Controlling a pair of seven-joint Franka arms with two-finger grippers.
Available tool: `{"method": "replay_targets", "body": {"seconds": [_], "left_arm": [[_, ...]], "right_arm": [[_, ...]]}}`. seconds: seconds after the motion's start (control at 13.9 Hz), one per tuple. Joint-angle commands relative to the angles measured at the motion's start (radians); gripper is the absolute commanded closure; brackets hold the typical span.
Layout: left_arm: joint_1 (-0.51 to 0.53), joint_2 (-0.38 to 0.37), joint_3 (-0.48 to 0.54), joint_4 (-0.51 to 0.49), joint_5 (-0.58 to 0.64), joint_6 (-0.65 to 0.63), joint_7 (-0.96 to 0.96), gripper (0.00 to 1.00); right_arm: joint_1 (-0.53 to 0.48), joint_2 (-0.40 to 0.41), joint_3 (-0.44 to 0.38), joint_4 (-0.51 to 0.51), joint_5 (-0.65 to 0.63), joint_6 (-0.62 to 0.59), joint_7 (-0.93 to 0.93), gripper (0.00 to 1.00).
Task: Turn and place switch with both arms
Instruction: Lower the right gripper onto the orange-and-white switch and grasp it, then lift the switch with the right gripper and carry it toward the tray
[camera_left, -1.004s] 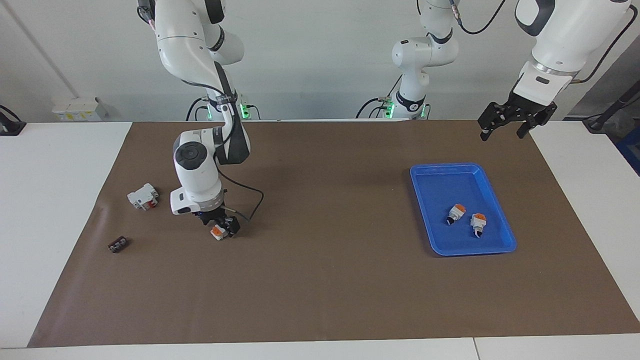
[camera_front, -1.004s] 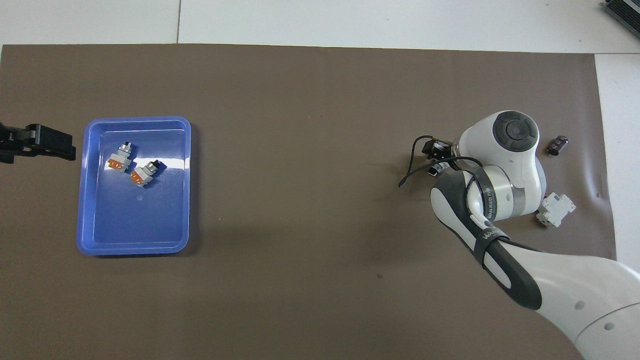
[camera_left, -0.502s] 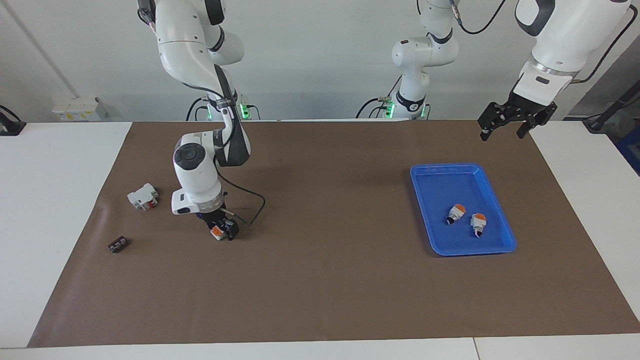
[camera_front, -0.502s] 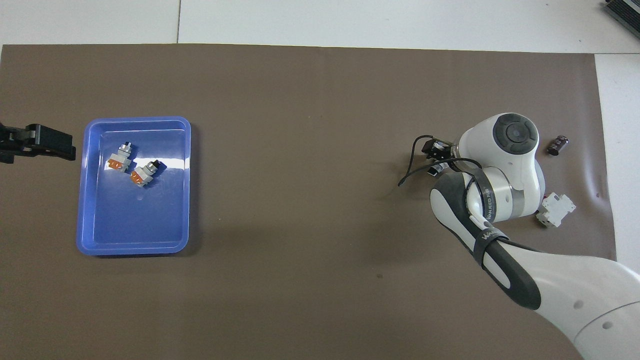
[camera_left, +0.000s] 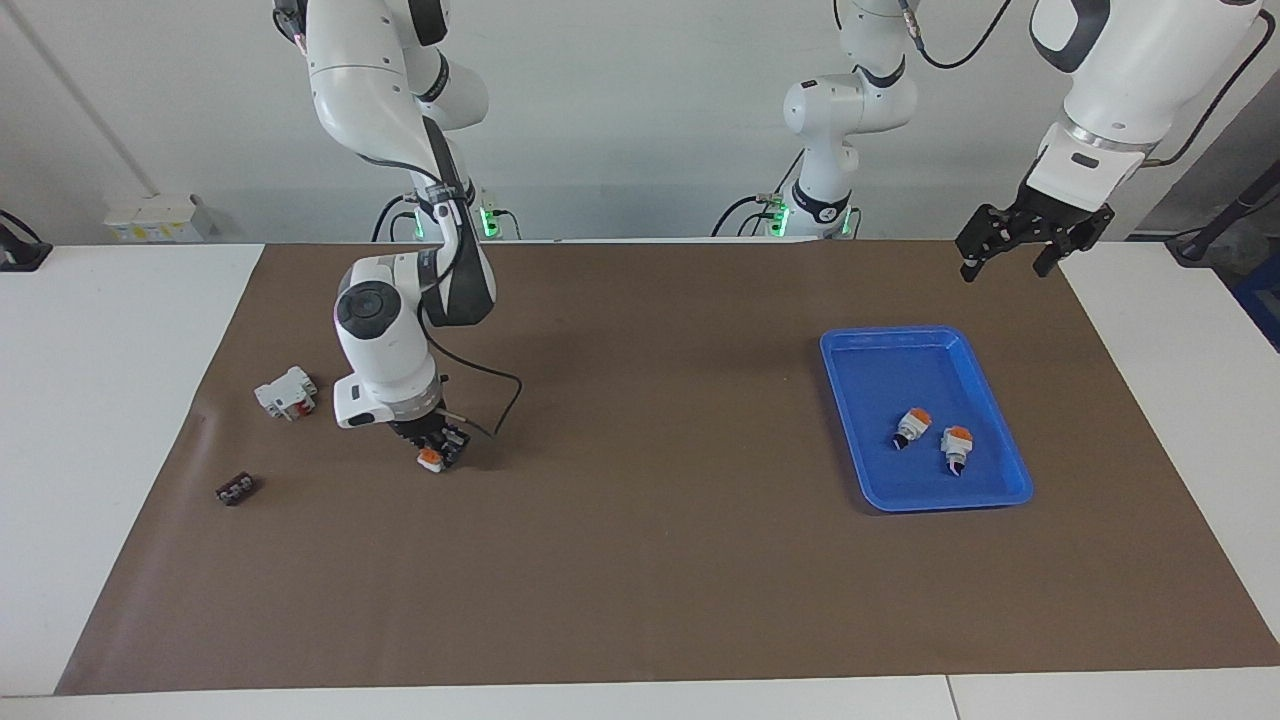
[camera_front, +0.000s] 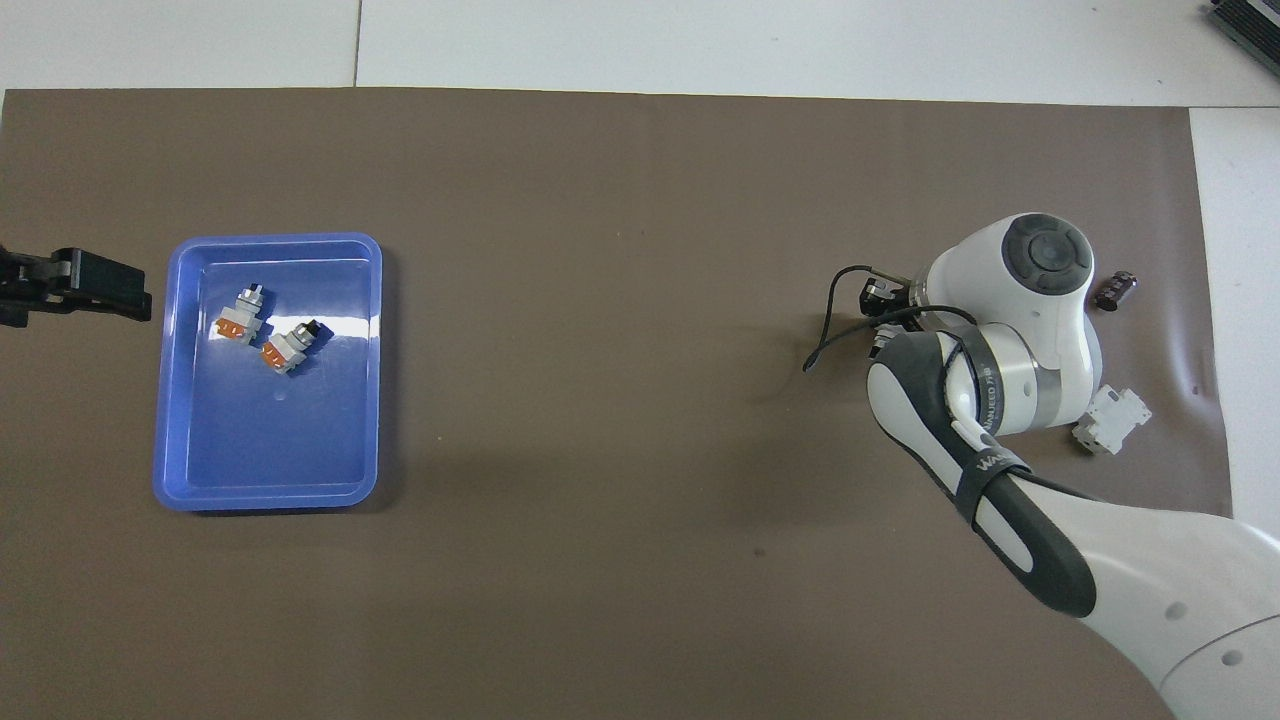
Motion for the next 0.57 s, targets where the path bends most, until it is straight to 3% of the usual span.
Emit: {"method": "replay_targets", "body": {"seconds": [0.0,0.22,0.5], "left_arm": [[0.004,-0.025,-0.005,-0.024,0.019,-0.003,-0.01,0.0],[0.004,-0.024,-0.005,-0.024,0.019,-0.003,-0.01,0.0],[0.004,-0.024,-0.005,-0.024,0.019,-0.003,-0.01,0.0]], "right_arm": [[-0.003,-0.098,0.003,0.051,0.127,-0.151,-0.033,1.0],[0.007,-0.138,0.003,0.174,0.285,-0.334,0.077,1.0],[0.014,-0.241,0.071,0.231,0.456,-0.396,0.403,1.0]]}}
